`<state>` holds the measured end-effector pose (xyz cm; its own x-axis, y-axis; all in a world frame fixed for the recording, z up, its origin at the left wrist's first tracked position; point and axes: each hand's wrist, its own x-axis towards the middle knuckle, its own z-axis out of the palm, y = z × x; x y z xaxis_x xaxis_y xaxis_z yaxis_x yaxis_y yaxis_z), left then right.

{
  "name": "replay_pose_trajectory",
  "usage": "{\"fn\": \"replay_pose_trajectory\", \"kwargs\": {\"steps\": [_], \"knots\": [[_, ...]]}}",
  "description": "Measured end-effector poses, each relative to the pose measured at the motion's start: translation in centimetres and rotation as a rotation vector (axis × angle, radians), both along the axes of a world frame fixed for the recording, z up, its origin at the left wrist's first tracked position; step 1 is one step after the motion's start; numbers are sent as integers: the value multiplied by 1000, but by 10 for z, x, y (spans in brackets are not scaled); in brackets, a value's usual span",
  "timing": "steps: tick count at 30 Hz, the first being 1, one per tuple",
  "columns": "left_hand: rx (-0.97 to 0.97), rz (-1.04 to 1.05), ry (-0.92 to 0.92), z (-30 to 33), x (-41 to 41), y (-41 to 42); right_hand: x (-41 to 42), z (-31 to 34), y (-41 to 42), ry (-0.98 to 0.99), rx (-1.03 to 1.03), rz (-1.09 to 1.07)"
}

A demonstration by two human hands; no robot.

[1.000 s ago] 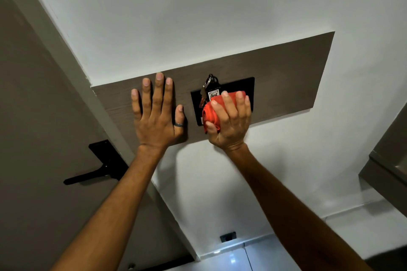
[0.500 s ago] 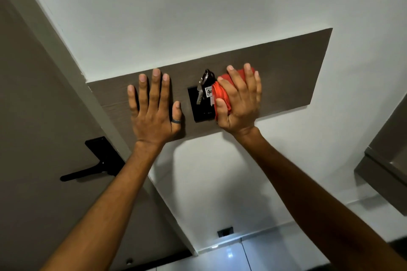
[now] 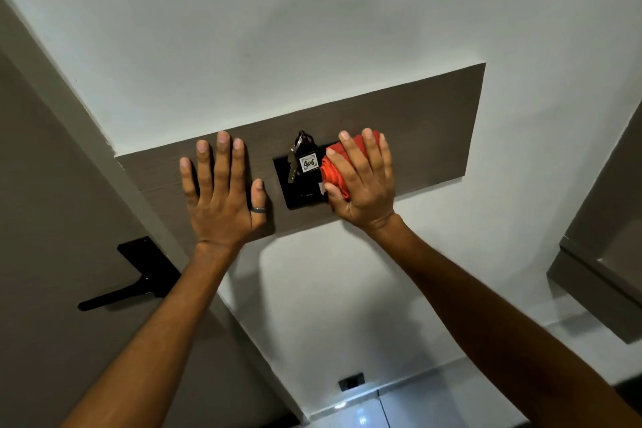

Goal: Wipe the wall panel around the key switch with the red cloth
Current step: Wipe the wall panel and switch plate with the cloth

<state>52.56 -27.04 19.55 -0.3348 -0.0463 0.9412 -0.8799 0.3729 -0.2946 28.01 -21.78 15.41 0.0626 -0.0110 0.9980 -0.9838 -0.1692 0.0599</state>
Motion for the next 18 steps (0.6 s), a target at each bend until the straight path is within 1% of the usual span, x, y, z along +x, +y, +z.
{"fn": "replay_pose_trajectory", "kwargs": {"steps": [4, 6, 7, 8, 9, 10, 12, 14, 15, 16, 18], "knots": [[55, -10, 1, 4, -4, 8, -18, -16, 10, 125, 39, -76], [148, -45, 52, 6, -9, 17, -34, -29, 23, 204, 60, -94], [197, -69, 79, 3, -12, 24, -45, -35, 33, 205, 97, -89], [240, -97, 114, 0, -16, 31, -55, -42, 43, 167, 150, -90], [274, -120, 153, -3, -20, 40, -60, -49, 52, 81, 194, -83], [285, -156, 150, -12, -25, 49, -66, -56, 62, -65, 243, -60], [298, -248, 33, -39, -47, 75, -86, -76, 88, -433, 292, 70], [311, -301, -98, -61, -66, 93, -92, -85, 106, -722, 280, 158], [366, -340, -139, -79, -94, 104, -113, -94, 122, -797, 313, 113], [397, -357, -178, -84, -101, 108, -116, -96, 124, -794, 336, 108], [469, -328, -226, -90, -114, 113, -119, -101, 136, -623, 429, 128]]}}
